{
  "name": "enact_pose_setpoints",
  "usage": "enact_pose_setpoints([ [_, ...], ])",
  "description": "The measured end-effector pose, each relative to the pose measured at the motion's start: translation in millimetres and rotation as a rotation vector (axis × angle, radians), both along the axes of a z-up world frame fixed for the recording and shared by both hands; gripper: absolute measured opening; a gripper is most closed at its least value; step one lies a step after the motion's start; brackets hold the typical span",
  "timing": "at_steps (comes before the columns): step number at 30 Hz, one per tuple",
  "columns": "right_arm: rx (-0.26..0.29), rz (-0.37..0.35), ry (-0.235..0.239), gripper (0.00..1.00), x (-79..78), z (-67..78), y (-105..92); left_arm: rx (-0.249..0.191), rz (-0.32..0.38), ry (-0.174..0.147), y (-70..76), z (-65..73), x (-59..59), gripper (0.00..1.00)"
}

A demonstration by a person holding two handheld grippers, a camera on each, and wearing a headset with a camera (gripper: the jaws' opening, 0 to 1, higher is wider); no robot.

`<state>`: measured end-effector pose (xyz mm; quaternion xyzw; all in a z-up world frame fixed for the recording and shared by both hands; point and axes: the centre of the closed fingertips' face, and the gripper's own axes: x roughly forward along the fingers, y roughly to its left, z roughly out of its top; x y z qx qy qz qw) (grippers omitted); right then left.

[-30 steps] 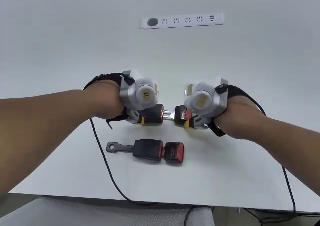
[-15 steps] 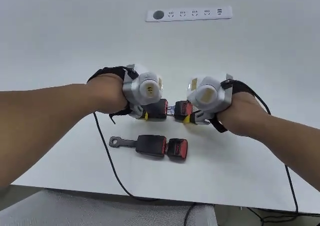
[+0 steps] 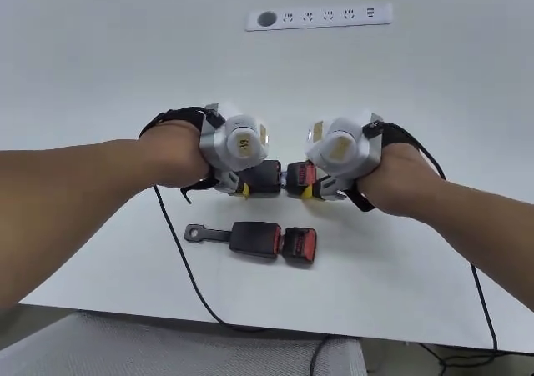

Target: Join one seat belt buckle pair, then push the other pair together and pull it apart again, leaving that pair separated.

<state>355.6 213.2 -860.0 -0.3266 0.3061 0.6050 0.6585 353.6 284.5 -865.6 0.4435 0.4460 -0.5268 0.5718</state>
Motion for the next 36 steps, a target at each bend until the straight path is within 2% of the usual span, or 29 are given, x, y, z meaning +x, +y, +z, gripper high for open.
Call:
enact_pose_setpoints([
  [4,0.003,0.006,-0.001,0.31,-0.2,-0.7,-2.3,0.015,0.001,0.001,-0.2,0.4,0.1,0.3],
  [20,0.027,-0.015,0.004,0.33,-1.2,-0.4,-5.6,0.016,0.013,0.002,0.0,-0.7,2.0,0.31],
  [27,0.02,-0.02,-0.001,0.33,-1.4,-1.1,-21.8,0.015,0.024,0.007,-0.2,-0.4,2.1,0.31],
  [29,0.041,-0.02,0.001,0.34,-2.0,-0.1,-22.5,0.017,0.019,0.008,-0.6,-0.4,1.4,0.31],
  [30,0.039,-0.011,-0.005,0.34,-3.1,-0.6,-23.2,0.024,-0.002,0.005,-1.3,-0.4,0.9,0.31],
  [36,0.029,-0.01,-0.007,0.34,-4.2,-0.2,-32.8,0.055,-0.019,0.013,-0.2,1.0,-0.3,0.31],
])
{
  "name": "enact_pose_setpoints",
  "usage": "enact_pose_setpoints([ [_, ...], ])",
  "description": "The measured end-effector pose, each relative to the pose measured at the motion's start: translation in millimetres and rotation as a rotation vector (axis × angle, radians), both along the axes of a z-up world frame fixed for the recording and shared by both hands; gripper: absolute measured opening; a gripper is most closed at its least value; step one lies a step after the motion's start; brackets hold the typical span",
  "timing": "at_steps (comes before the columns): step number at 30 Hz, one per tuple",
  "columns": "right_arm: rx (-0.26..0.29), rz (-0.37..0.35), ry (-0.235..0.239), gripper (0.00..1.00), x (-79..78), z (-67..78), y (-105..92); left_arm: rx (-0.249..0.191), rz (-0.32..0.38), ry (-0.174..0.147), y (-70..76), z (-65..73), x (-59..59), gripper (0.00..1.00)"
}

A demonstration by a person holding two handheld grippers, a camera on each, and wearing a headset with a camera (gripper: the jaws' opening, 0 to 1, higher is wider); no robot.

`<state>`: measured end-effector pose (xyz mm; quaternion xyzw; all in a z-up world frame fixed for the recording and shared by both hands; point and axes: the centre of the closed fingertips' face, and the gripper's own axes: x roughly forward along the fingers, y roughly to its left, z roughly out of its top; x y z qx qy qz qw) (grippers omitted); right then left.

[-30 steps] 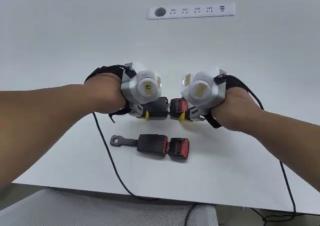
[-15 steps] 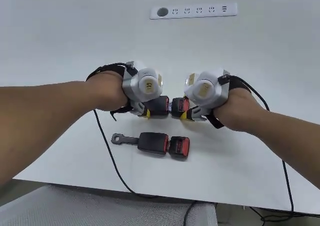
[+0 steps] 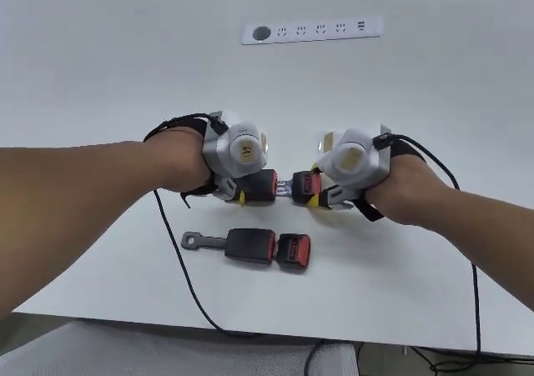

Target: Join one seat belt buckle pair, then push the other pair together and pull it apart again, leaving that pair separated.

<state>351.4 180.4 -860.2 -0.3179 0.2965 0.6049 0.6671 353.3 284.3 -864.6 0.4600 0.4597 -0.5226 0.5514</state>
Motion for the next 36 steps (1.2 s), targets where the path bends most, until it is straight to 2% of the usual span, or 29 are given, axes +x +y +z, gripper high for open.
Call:
enact_pose_setpoints([
  [1,-0.006,-0.003,0.001,0.34,-0.3,-0.6,-4.1,0.003,0.001,-0.001,-1.0,0.2,-0.6,0.31],
  [3,-0.066,-0.008,-0.003,0.34,-1.0,-5.4,-20.4,0.009,-0.006,-0.007,-0.7,0.4,-1.0,0.31],
  [4,-0.023,-0.025,0.0,0.34,-0.5,-1.6,-25.9,0.01,-0.003,-0.008,-0.1,0.4,-0.3,0.31],
  [5,-0.019,-0.024,-0.002,0.35,-0.7,-1.3,-27.8,0.011,0.0,-0.009,-0.3,0.2,-0.8,0.31],
  [13,-0.06,-0.068,0.002,0.35,-9.1,-0.2,-92.5,0.028,-0.003,-0.01,-0.9,0.0,-1.4,0.31],
  [24,-0.142,-0.106,0.002,0.35,-16.7,5.4,-153.2,0.039,0.003,-0.026,-0.5,0.4,-1.7,0.32],
  [29,-0.146,-0.126,0.011,0.36,-18.0,5.2,-159.0,0.025,0.016,-0.038,0.6,0.9,-1.4,0.32],
  [33,-0.158,-0.151,0.01,0.36,-18.0,6.3,-157.4,0.0,0.093,-0.05,0.0,4.1,-1.8,0.32],
  [36,-0.173,-0.147,-0.031,0.4,-13.8,7.7,-157.9,-0.014,0.102,-0.072,0.2,6.4,-2.6,0.32],
])
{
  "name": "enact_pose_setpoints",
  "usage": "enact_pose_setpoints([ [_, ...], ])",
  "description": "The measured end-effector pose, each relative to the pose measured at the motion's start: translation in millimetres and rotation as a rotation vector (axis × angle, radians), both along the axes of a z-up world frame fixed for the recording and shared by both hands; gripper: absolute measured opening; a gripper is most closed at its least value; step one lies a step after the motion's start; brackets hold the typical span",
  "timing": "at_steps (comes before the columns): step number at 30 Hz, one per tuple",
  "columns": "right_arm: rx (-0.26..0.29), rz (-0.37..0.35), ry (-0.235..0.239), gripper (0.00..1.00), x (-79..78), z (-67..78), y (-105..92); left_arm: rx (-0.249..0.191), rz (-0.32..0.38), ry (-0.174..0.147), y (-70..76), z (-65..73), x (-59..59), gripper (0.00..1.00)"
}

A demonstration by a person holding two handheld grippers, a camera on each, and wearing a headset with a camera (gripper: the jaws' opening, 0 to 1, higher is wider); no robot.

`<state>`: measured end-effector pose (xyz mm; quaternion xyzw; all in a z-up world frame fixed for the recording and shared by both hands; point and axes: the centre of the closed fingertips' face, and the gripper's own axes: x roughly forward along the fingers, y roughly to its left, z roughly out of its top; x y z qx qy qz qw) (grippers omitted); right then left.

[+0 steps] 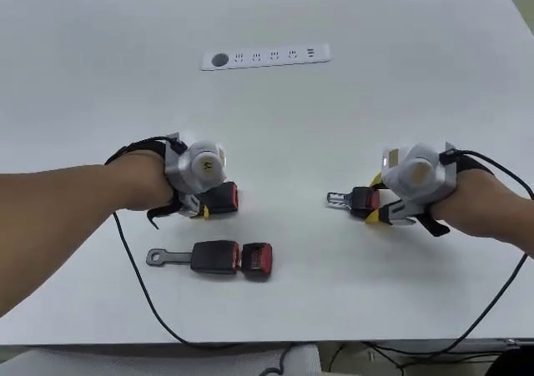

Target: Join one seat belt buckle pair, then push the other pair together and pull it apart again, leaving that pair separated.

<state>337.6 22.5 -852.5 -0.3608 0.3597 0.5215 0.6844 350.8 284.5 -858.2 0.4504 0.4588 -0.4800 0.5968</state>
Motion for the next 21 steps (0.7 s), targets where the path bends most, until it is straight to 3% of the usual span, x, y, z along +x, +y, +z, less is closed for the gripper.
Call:
enact_pose_setpoints([
  [3,-0.015,-0.019,-0.042,0.47,6.7,2.0,-3.4,-0.018,-0.021,-0.041,-0.7,2.3,-0.1,0.33],
  [5,-0.028,-0.033,-0.056,0.52,8.9,3.1,-6.6,0.023,-0.046,-0.045,7.7,3.0,-3.0,0.38],
  [7,-0.021,-0.064,-0.051,0.53,8.7,4.8,-10.5,-0.007,-0.005,-0.071,9.5,9.3,1.0,0.4],
  [10,0.032,-0.114,-0.048,0.54,6.1,14.0,-12.5,-0.043,0.089,-0.1,17.7,23.3,2.1,0.42],
  [15,0.078,-0.151,-0.05,0.59,-9.0,24.4,-10.6,-0.087,0.143,-0.126,31.9,36.5,-13.6,0.46],
  [21,0.127,-0.186,-0.065,0.64,-32.8,40.7,-5.4,-0.181,0.25,-0.179,51.7,56.8,-46.1,0.54],
])
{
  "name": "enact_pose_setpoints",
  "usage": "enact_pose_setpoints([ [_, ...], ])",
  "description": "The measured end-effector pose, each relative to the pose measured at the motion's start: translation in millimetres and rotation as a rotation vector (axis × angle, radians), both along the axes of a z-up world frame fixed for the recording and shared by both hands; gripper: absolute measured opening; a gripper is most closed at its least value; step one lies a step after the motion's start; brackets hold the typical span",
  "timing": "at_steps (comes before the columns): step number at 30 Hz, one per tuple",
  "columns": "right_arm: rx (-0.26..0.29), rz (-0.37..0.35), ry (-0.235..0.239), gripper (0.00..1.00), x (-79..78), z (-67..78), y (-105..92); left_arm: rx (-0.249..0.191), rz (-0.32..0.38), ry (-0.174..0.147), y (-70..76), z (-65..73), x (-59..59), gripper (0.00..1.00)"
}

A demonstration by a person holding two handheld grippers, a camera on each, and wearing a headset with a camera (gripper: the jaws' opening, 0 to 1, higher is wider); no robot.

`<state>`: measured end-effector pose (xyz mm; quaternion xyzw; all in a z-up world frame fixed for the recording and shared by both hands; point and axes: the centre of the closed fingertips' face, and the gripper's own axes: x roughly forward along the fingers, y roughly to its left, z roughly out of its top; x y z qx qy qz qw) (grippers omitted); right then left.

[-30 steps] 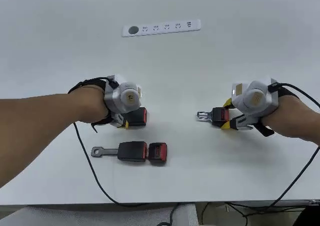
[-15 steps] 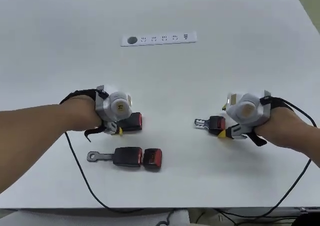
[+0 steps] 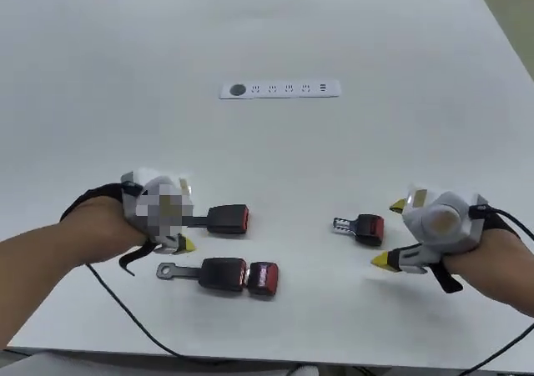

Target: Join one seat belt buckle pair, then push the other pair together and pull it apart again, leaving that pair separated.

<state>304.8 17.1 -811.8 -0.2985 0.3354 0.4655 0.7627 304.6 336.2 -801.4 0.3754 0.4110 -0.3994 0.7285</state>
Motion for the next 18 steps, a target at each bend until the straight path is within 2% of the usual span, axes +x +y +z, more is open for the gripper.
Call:
enact_pose_setpoints([
  [1,0.01,-0.014,-0.006,0.66,-2.9,4.0,0.4,-0.01,0.012,0.003,8.0,3.9,-10.5,0.56],
  [3,0.044,-0.032,-0.004,0.69,-11.8,10.7,2.4,-0.027,0.036,-0.004,18.4,8.2,-21.9,0.61],
  [4,0.047,-0.033,-0.007,0.7,-15.4,12.5,2.1,-0.046,0.059,-0.005,24.5,12.4,-32.1,0.63],
  [5,0.053,-0.034,-0.012,0.7,-20.8,14.6,1.6,-0.055,0.074,-0.007,29.0,14.1,-37.3,0.64],
  [7,0.072,-0.041,-0.001,0.7,-31.3,16.3,1.5,-0.086,0.11,-0.025,40.0,16.9,-47.8,0.66],
  [8,0.098,-0.055,0.01,0.71,-35.8,17.1,2.8,-0.106,0.141,-0.036,45.5,19.1,-53.4,0.69],
  [9,0.144,-0.092,0.026,0.73,-40.2,18.5,4.7,-0.122,0.163,-0.046,48.1,20.8,-55.6,0.72],
  [11,0.178,-0.125,0.053,0.78,-48.2,18.5,5.5,-0.161,0.218,-0.067,55.2,26.6,-60.8,0.78],
  [15,0.172,-0.135,0.038,0.79,-61.2,19.2,3.2,-0.262,0.313,-0.089,63.7,44.1,-68.0,0.84],
  [18,0.179,-0.141,0.027,0.79,-66.9,24.3,3.0,-0.281,0.339,-0.099,72.2,49.7,-74.4,0.92],
])
